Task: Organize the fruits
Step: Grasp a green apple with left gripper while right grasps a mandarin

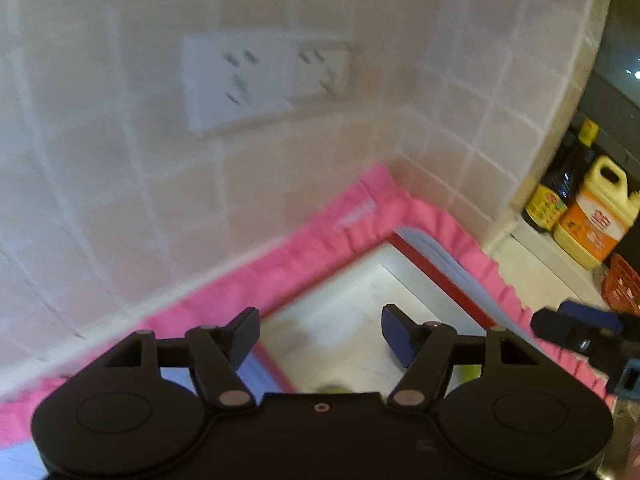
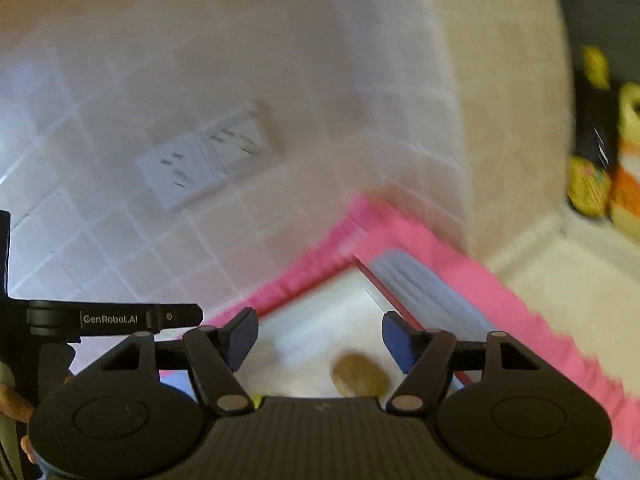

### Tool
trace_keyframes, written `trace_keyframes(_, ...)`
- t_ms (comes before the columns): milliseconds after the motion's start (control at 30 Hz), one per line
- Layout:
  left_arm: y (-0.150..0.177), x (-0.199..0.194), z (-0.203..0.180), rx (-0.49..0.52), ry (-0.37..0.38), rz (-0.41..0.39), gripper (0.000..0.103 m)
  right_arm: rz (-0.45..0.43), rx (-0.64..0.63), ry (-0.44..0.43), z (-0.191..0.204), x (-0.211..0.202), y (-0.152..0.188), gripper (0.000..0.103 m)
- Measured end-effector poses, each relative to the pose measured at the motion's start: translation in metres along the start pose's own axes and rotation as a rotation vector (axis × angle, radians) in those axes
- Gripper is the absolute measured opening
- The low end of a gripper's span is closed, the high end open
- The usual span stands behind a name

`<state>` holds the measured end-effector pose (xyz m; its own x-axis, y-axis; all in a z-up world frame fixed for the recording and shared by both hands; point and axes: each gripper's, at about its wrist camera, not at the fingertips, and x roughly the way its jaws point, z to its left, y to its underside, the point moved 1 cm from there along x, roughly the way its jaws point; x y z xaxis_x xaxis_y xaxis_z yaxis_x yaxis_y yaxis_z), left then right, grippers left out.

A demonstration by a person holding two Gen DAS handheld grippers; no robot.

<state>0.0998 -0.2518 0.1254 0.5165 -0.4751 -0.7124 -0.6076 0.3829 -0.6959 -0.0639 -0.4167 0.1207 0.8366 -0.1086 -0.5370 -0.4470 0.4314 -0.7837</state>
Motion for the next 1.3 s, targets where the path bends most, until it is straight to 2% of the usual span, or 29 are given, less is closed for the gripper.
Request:
trace_keyframes(100, 0.006, -0.018, 0.027, -0.019, -0.044, 0.005, 0.08, 0.008, -0.072, -0.053, 0.032, 0.003, -0.01, 0.072)
trace_keyframes(200, 0.023, -0.023, 0.057, -0.075, -0.054, 0.025, 0.08, 0.052, -0.097, -0.105, 0.058, 0.014, 0.0, 0.072)
trace_keyframes(400, 0.071, -0.014, 0.103, -0.156, -0.101, 0.096, 0.08, 0.145, -0.163, -0.192, 0.106, 0.042, 0.046, 0.072)
trace_keyframes(533, 0.096, -0.002, 0.119, -0.18, -0.091, 0.127, 0.08, 0.201, -0.199, -0.214, 0.126, 0.06, 0.084, 0.071)
trace_keyframes(767, 0.126, 0.022, 0.133, -0.162, -0.05, 0.178, 0.08, 0.26, -0.228, -0.208, 0.14, 0.082, 0.136, 0.066)
trace_keyframes(1033, 0.147, 0.046, 0.138, -0.076, -0.001, 0.235, 0.08, 0.284, -0.288, -0.158, 0.144, 0.103, 0.167, 0.064)
trace_keyframes(1300, 0.154, 0.063, 0.144, -0.036, 0.011, 0.251, 0.08, 0.23, -0.455, -0.041, 0.156, 0.118, 0.18, 0.063)
